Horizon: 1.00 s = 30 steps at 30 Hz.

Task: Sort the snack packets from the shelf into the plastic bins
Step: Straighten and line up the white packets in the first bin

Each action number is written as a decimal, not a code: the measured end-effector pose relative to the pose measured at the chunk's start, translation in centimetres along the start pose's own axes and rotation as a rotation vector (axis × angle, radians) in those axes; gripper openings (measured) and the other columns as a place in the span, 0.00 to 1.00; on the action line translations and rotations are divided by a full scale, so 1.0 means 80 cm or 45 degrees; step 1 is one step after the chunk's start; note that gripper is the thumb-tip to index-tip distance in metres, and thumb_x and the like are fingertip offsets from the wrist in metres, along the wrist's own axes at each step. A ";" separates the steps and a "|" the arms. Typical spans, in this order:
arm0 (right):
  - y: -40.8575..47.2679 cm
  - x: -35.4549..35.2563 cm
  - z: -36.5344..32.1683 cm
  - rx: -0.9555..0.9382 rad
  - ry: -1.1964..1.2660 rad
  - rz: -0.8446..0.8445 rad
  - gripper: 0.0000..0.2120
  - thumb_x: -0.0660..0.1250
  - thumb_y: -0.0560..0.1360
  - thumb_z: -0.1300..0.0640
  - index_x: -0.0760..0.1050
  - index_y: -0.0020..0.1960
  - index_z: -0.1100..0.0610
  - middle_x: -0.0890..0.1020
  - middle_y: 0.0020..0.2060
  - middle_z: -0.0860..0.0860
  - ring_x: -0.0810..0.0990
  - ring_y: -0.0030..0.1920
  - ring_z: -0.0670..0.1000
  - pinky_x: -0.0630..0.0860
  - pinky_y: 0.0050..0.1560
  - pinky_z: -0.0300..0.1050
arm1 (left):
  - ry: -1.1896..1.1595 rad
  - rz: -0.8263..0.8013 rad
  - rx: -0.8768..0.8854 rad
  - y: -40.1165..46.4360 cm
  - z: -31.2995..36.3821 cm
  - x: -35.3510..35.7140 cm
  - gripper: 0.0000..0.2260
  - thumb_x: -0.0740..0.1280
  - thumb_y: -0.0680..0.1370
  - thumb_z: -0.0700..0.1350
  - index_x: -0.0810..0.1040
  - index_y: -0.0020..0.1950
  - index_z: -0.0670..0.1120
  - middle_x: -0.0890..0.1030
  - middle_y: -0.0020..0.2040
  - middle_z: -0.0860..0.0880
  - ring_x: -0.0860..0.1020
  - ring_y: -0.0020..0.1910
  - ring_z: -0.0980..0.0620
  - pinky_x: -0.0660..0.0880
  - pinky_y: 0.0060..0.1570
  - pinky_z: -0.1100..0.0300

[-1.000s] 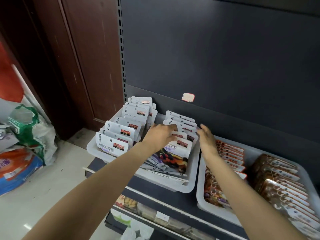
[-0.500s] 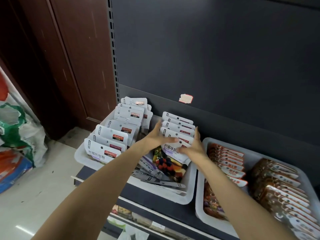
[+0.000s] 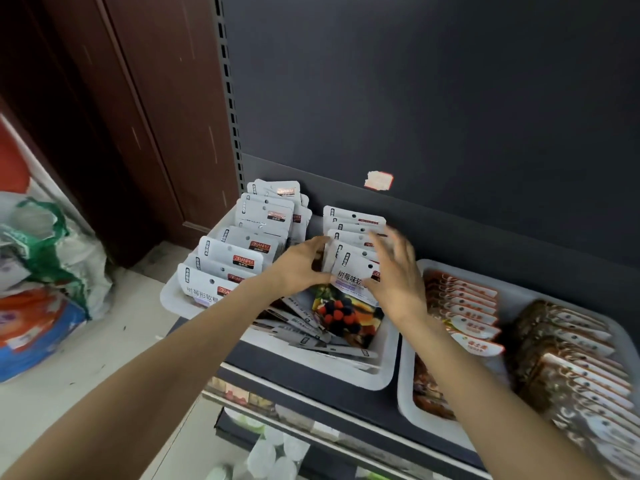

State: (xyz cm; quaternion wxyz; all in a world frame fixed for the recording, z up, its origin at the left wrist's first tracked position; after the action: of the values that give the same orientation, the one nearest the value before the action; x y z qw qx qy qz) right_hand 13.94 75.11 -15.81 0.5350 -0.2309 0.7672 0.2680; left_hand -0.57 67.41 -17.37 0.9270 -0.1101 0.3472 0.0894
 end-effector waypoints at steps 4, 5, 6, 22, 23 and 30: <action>-0.025 0.001 -0.020 -0.169 0.043 -0.003 0.30 0.67 0.73 0.66 0.64 0.72 0.54 0.65 0.70 0.50 0.64 0.69 0.52 0.72 0.64 0.50 | 0.138 0.063 0.105 -0.038 0.007 -0.017 0.20 0.69 0.76 0.44 0.72 0.67 0.44 0.77 0.64 0.47 0.75 0.62 0.52 0.67 0.56 0.70; -0.029 0.001 -0.021 -0.152 0.062 -0.016 0.30 0.66 0.74 0.65 0.62 0.74 0.54 0.64 0.71 0.49 0.63 0.70 0.51 0.70 0.66 0.48 | 0.170 0.041 0.138 -0.049 0.008 -0.020 0.18 0.69 0.76 0.44 0.74 0.65 0.44 0.78 0.62 0.48 0.76 0.59 0.53 0.67 0.54 0.73; -0.033 -0.001 -0.023 -0.141 0.059 -0.019 0.30 0.65 0.75 0.64 0.60 0.75 0.53 0.62 0.73 0.48 0.61 0.72 0.51 0.68 0.68 0.46 | 0.219 -0.007 0.170 -0.059 0.008 -0.023 0.18 0.70 0.75 0.46 0.76 0.64 0.45 0.79 0.60 0.49 0.76 0.56 0.55 0.66 0.51 0.76; -0.103 -0.003 -0.029 0.362 0.539 -0.144 0.27 0.63 0.79 0.52 0.59 0.75 0.53 0.64 0.73 0.50 0.64 0.72 0.50 0.62 0.68 0.43 | 0.898 0.023 0.264 -0.085 0.005 -0.033 0.10 0.59 0.80 0.40 0.78 0.55 0.49 0.80 0.53 0.45 0.77 0.53 0.43 0.71 0.47 0.56; -0.105 -0.004 -0.029 0.366 0.627 -0.142 0.26 0.62 0.79 0.49 0.61 0.75 0.52 0.65 0.73 0.49 0.64 0.72 0.49 0.62 0.68 0.43 | 0.804 0.065 0.278 -0.081 0.013 -0.034 0.10 0.59 0.81 0.42 0.79 0.56 0.49 0.81 0.53 0.45 0.78 0.53 0.43 0.72 0.47 0.56; -0.104 -0.020 -0.006 0.400 0.478 0.002 0.15 0.66 0.77 0.59 0.75 0.63 0.58 0.81 0.54 0.52 0.79 0.52 0.50 0.75 0.50 0.38 | 0.319 0.066 0.195 -0.041 0.037 0.001 0.11 0.63 0.79 0.41 0.79 0.60 0.49 0.81 0.58 0.46 0.78 0.56 0.47 0.75 0.54 0.55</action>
State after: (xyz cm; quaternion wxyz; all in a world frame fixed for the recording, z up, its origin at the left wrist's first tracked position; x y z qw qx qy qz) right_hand 19.46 68.66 -15.55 0.4122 -0.1899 0.8857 0.0982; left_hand 2.14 65.09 -14.79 0.8795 -0.0404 0.4687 0.0723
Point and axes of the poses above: each hand's wrist, its own y-axis towards the middle knuckle, its own x-axis out of the palm, z = x × y, the point moved 6 cm from there along y, towards the middle knuckle
